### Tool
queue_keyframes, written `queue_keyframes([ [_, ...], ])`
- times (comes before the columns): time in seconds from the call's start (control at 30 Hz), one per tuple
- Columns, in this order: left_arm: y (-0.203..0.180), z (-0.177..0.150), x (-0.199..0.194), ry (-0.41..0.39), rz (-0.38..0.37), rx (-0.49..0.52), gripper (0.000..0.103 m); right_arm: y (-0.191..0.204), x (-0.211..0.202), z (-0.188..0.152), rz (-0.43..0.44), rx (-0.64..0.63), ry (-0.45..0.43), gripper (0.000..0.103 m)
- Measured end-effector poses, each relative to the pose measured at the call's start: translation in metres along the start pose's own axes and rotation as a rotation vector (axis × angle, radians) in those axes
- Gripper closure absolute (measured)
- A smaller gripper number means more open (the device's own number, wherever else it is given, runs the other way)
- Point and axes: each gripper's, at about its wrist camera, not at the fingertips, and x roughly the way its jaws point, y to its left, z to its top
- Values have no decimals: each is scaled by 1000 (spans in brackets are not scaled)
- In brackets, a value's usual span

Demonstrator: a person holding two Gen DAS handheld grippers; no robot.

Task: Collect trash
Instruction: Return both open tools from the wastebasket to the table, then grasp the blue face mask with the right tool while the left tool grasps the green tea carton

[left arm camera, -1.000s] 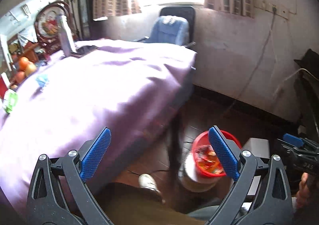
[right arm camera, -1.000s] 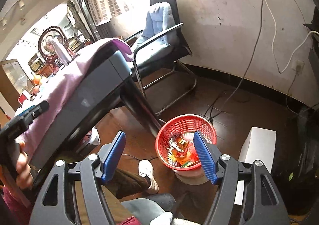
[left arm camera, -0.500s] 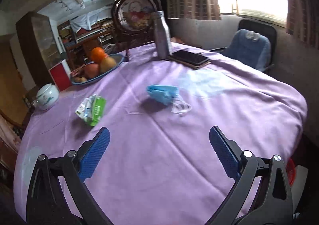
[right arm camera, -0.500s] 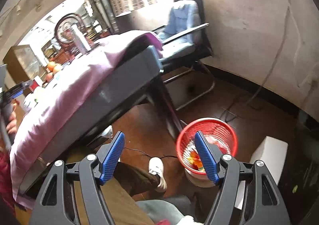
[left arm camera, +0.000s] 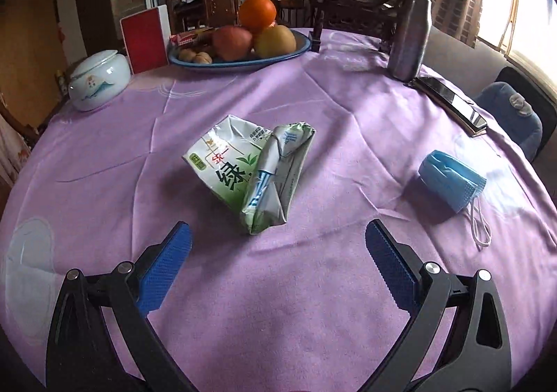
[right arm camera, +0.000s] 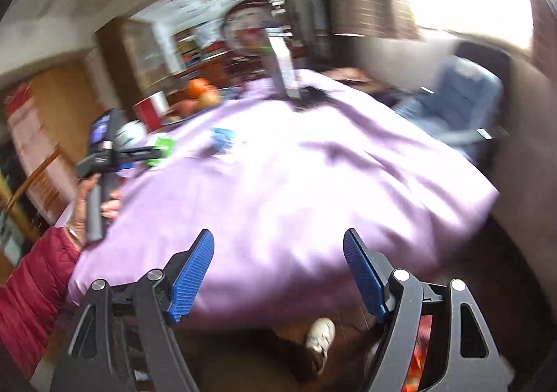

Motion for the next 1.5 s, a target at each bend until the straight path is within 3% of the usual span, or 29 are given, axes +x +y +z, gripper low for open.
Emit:
queue_keyframes([
  [0.07,-4,0,3,6,38,18,6,21,26,27,47,-64,17,27],
  [0.17,-3,-3,20,82,91,28,6,49,68,61,83,-136,46,27],
  [0.27,3,-2,27,118,72,0,6,69,114,88,130,-146,97,27],
  [0.47,7,-2,34,157,67,-28,5,91,199,118,129,-142,170,27],
  [0.63,6,-1,35,151,74,-31,5,98,251,131,97,-150,194,27],
  [0.73,6,-1,35,152,75,-31,5,92,274,136,129,-105,203,27],
  [0.83,7,0,35,156,69,-27,5,86,283,135,138,-94,228,27],
  [0.97,7,1,36,165,63,-29,5,80,279,140,100,-120,188,27],
  [1.17,20,3,32,157,35,-106,5,51,264,158,134,0,74,27],
  [1.33,24,4,30,151,13,-133,5,44,285,156,87,8,144,27],
  [1.5,22,4,31,148,13,-125,5,40,303,154,99,37,217,36],
])
